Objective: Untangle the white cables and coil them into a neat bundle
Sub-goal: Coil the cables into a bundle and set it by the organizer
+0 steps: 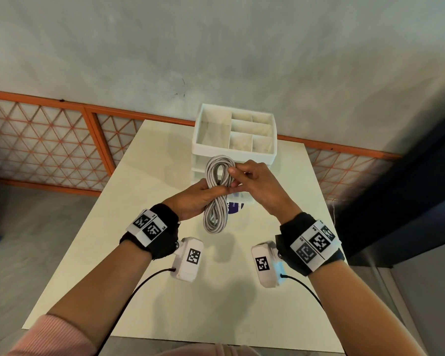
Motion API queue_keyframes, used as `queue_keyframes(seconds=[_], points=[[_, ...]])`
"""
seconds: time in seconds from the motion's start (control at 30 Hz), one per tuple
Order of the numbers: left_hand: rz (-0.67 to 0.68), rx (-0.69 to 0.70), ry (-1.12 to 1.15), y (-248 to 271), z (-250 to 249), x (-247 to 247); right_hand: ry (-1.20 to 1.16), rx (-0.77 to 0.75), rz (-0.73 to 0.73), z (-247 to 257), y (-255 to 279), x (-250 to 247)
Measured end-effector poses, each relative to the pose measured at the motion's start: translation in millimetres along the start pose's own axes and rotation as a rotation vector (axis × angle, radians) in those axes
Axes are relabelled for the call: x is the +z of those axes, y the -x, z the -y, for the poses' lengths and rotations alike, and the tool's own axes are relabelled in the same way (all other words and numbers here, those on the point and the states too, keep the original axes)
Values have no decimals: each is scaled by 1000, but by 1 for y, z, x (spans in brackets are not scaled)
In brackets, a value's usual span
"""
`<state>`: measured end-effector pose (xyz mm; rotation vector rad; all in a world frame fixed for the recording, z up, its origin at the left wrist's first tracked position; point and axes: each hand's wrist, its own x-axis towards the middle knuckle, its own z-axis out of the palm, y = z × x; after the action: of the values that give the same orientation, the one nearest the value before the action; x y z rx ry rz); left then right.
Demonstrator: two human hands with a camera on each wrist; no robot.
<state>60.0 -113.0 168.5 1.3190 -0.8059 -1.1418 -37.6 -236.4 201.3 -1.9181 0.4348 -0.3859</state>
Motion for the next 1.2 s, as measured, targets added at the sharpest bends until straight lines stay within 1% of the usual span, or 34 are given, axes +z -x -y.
queue_keyframes(seconds=[0.13, 0.23, 0.3, 0.37, 0.4, 0.43, 0.47, 0.53, 0.6, 0.63, 0.67, 0.77, 0.83, 0.9, 0.97, 1.0, 1.1, 1.2], points=[[22, -33, -128, 3, -5, -2, -46, 17, 16, -1, 1, -1], [52, -37, -177, 4, -5, -1, -74, 15, 32, -1, 2, -4], [20, -12, -169, 3, -5, 0, -26, 11, 37, -1, 1, -7], [-27, 5, -128, 1, -3, 1, 103, 34, 6, -3, 0, -9], [-40, 7, -95, 1, -3, 2, 137, 69, -12, -6, 0, -9], [-54, 11, -56, 1, -3, 2, 120, 125, -13, -10, 1, -7], [-65, 23, -17, 1, -4, 3, 68, 184, 19, -14, 3, -5], [-86, 61, 53, -1, -6, 5, -34, 276, 177, -26, 8, 3], [-101, 104, 102, -5, -7, 7, -121, 302, 368, -35, 14, 12], [-110, 120, 116, -6, -7, 7, -170, 316, 425, -37, 16, 15], [-120, 129, 138, -8, -6, 8, -214, 333, 455, -39, 18, 18], [-147, 133, 228, -8, -6, 9, -245, 336, 500, -36, 20, 20], [-156, 129, 272, -7, -5, 12, -248, 319, 516, -32, 19, 19], [-173, 134, 293, -7, -3, 14, -319, 300, 495, -29, 16, 18], [-179, 140, 305, -8, -4, 13, -403, 315, 476, -27, 14, 20], [-170, 142, 304, -8, -5, 13, -403, 324, 463, -26, 14, 21], [-124, 144, 264, -7, -5, 13, -331, 351, 431, -26, 13, 24], [-122, 148, 240, -7, -1, 12, -182, 368, 395, -27, 12, 28]])
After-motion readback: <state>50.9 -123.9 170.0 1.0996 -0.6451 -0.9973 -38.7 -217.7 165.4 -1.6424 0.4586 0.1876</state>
